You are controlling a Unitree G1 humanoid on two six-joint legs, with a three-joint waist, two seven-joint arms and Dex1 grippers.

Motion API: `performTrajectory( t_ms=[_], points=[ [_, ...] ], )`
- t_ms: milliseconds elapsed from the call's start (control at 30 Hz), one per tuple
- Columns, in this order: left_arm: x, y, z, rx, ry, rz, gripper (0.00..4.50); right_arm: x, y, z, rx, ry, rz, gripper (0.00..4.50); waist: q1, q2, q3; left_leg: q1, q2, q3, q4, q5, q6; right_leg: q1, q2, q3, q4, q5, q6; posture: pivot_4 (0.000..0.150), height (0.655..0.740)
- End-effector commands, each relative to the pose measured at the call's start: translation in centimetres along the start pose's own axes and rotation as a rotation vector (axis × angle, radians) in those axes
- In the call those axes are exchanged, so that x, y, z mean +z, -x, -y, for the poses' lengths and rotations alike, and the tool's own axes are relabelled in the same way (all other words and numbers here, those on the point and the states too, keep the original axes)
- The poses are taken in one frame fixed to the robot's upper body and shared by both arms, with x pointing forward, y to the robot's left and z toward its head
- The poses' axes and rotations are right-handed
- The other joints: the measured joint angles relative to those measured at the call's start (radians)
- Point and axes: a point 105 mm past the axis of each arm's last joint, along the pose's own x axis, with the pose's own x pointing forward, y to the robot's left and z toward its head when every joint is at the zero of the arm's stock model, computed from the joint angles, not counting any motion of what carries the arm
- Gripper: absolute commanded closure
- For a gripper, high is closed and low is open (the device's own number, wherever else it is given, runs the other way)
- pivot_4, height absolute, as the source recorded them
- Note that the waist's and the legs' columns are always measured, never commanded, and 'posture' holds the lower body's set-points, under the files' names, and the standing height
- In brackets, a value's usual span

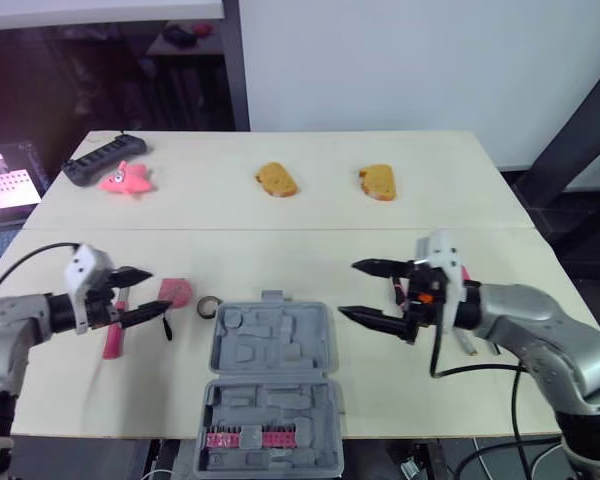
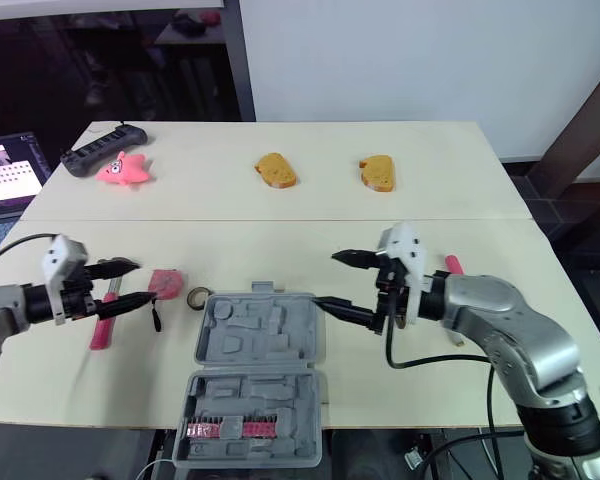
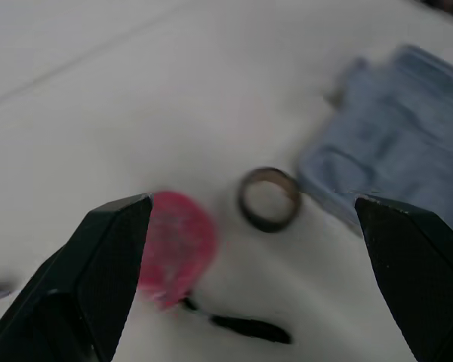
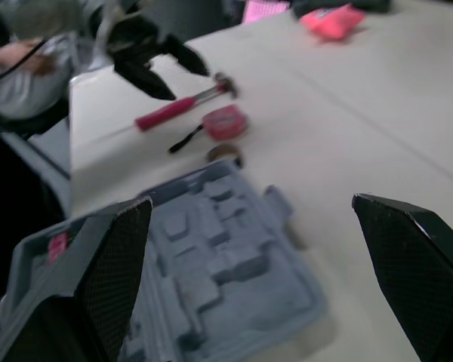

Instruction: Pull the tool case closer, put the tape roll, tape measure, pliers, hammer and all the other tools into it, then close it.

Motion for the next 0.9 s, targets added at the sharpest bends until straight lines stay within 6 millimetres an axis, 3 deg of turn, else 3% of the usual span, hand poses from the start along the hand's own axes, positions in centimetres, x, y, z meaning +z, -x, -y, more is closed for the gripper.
performTrajectory(
  t_ms=[33, 200, 400, 600, 900],
  points=[
    [-0.3, -0.9, 1.3, -0.201, -0.159, -0.171, 0.01, 0.1, -1.0, -0.6, 0.052, 0.050, -0.009, 0.00, 0.006, 0.000, 0.000, 0.000, 0.000, 0.000, 0.000, 0.000, 0.000, 0.000, 0.000, 0.000, 0.000, 0.000, 0.000, 0.150, 0.7400],
    [-1.1, -2.0, 1.4, -0.395, -0.337, -0.355, 0.01, -0.7, -2.5, -1.5, 0.115, 0.083, -0.060, 0.00, 0.008, 0.000, 0.000, 0.000, 0.000, 0.000, 0.000, 0.000, 0.000, 0.000, 0.001, 0.000, 0.001, 0.000, 0.000, 0.150, 0.7400],
    [-0.5, -3.8, -0.3, -0.444, -0.446, -0.424, 0.01, -0.7, -3.5, -1.8, 0.120, 0.089, -0.078, 0.00, 0.008, 0.000, 0.000, -0.001, 0.000, 0.000, 0.001, 0.000, 0.000, 0.000, 0.001, 0.000, 0.000, 0.000, 0.000, 0.150, 0.7400],
    [0.1, -5.9, -0.5, -0.503, -0.487, -0.453, 0.01, -0.9, -3.5, -1.7, 0.090, 0.092, -0.090, 0.00, 0.007, 0.000, 0.000, -0.001, 0.000, -0.002, 0.001, 0.000, 0.000, 0.000, 0.001, -0.001, 0.001, 0.000, 0.000, 0.150, 0.7400],
    [-1.7, -6.9, -0.4, -0.560, -0.509, -0.519, 0.01, -1.2, -3.1, -1.3, 0.021, 0.079, -0.097, 0.00, 0.007, 0.000, 0.000, -0.001, 0.000, -0.002, 0.001, 0.000, 0.001, -0.001, 0.001, -0.001, 0.003, 0.000, 0.000, 0.150, 0.7400]
  ],
)
